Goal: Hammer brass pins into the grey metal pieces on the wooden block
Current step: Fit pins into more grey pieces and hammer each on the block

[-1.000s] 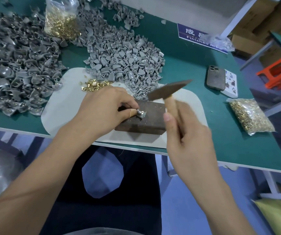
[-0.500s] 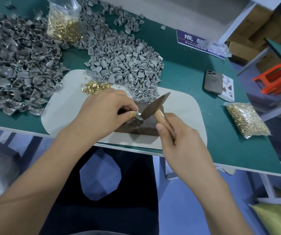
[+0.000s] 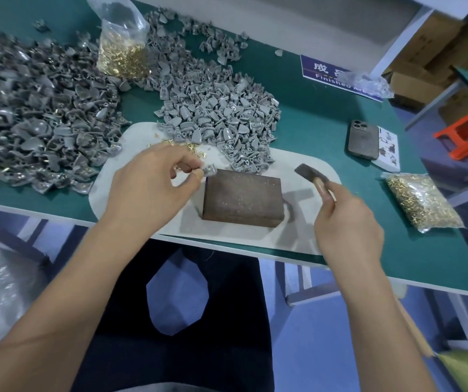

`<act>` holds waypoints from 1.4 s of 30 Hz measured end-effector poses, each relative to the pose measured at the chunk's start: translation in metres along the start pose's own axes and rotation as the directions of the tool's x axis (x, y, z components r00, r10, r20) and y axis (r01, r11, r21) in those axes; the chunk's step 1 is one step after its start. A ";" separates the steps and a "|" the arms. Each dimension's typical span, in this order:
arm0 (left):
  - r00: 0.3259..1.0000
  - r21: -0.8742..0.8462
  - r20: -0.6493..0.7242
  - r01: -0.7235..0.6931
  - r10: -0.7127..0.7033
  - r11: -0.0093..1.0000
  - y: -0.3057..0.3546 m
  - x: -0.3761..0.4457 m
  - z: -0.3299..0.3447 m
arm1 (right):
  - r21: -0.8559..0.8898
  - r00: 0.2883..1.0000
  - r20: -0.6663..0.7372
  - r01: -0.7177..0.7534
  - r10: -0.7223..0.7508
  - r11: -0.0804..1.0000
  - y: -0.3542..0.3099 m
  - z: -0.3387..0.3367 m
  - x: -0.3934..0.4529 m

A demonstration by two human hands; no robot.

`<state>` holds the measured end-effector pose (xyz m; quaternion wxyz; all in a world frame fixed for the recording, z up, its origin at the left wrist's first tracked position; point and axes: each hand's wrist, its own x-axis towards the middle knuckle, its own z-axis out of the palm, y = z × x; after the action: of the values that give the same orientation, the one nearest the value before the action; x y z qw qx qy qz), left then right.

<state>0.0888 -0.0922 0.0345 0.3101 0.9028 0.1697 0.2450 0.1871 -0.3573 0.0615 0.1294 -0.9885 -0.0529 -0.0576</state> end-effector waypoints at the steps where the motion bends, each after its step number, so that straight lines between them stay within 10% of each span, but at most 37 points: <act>1: 0.999 0.040 -0.032 0.032 -0.031 0.999 -0.009 0.000 -0.006 | -0.010 1.000 0.021 -0.021 0.022 1.000 0.002 0.005 0.004; 8: 0.961 0.282 -0.239 0.207 -0.140 0.937 -0.065 0.006 -0.058 | -0.098 0.998 -0.065 0.011 -0.017 0.995 -0.013 0.024 0.018; 13: 0.954 0.325 -0.215 0.272 -0.209 0.906 -0.082 0.005 -0.070 | 0.189 0.951 -0.210 0.268 -0.228 0.945 -0.086 0.020 0.033; 26: 0.992 0.003 -0.118 0.056 -0.055 0.998 -0.067 0.012 -0.038 | -0.068 0.949 0.117 0.302 -0.293 0.951 -0.209 0.084 0.084; 42: 0.994 -0.102 -0.099 0.043 -0.053 0.994 -0.049 0.024 0.011 | 0.322 0.882 0.174 0.370 -0.439 0.872 -0.187 0.067 0.077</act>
<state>0.1069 -0.0495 0.0033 0.3515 0.8683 0.1945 0.2909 0.2474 -0.1533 0.0534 0.2451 -0.9262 -0.2828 0.0453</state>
